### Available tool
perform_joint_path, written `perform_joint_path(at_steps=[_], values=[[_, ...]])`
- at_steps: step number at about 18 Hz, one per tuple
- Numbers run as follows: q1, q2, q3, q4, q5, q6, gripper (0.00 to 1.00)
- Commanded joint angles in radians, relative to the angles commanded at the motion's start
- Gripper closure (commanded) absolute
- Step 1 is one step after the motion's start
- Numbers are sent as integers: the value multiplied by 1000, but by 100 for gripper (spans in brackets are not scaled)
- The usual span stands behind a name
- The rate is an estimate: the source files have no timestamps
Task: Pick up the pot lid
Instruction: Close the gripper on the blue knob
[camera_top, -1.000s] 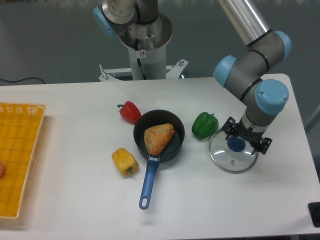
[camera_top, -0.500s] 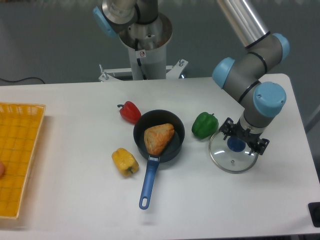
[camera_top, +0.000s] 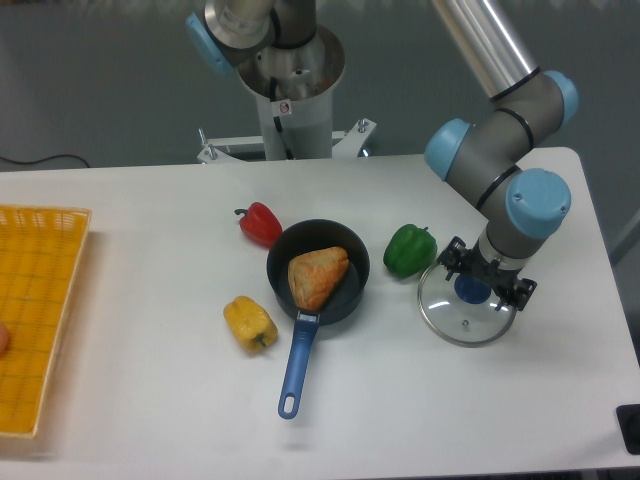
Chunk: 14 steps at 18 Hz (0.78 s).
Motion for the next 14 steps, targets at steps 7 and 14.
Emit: perform_joint_path(at_steps=[7, 14], values=[[-2, 0, -3, 0, 0, 0, 0], [3, 3, -5, 0, 12, 43, 0]])
